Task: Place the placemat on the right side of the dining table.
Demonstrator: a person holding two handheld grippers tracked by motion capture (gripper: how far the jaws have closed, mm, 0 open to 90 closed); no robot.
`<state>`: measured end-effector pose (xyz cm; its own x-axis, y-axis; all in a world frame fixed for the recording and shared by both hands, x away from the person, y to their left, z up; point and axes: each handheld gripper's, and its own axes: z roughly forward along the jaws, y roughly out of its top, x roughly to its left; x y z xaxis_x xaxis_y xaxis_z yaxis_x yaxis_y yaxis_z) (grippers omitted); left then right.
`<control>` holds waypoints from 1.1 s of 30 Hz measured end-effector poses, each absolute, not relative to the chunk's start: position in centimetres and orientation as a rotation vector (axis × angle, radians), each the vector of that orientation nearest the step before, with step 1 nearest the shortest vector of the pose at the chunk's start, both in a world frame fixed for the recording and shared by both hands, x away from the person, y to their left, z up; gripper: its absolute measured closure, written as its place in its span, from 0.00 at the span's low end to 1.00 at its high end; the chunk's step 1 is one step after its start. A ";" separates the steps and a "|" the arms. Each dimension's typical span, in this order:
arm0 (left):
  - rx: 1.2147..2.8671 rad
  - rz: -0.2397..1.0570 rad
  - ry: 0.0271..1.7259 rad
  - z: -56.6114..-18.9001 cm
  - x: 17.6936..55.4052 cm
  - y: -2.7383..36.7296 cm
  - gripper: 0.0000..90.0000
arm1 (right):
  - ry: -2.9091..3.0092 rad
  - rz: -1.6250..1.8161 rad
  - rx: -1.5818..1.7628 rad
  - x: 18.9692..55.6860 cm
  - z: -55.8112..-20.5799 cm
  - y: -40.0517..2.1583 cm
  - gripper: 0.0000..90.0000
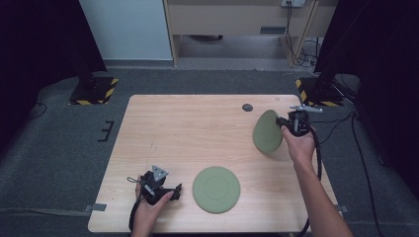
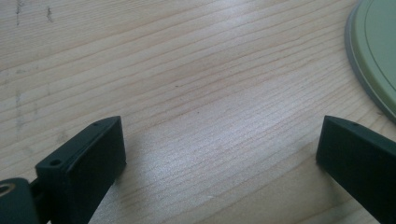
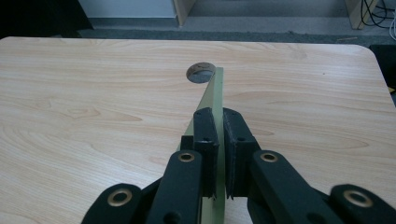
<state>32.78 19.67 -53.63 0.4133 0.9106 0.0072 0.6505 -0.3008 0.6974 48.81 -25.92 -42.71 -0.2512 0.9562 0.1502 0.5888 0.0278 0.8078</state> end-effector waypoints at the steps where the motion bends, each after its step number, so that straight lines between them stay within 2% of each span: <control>1: 2.055 0.544 1.319 -53.6 32.8 19.7 0.01 | 1.872 1.114 1.567 48.9 -42.8 -26.0 0.95; 33: 2.035 0.550 1.339 -53.6 33.3 20.4 0.03 | 1.845 1.033 1.675 49.3 -46.7 -29.7 0.94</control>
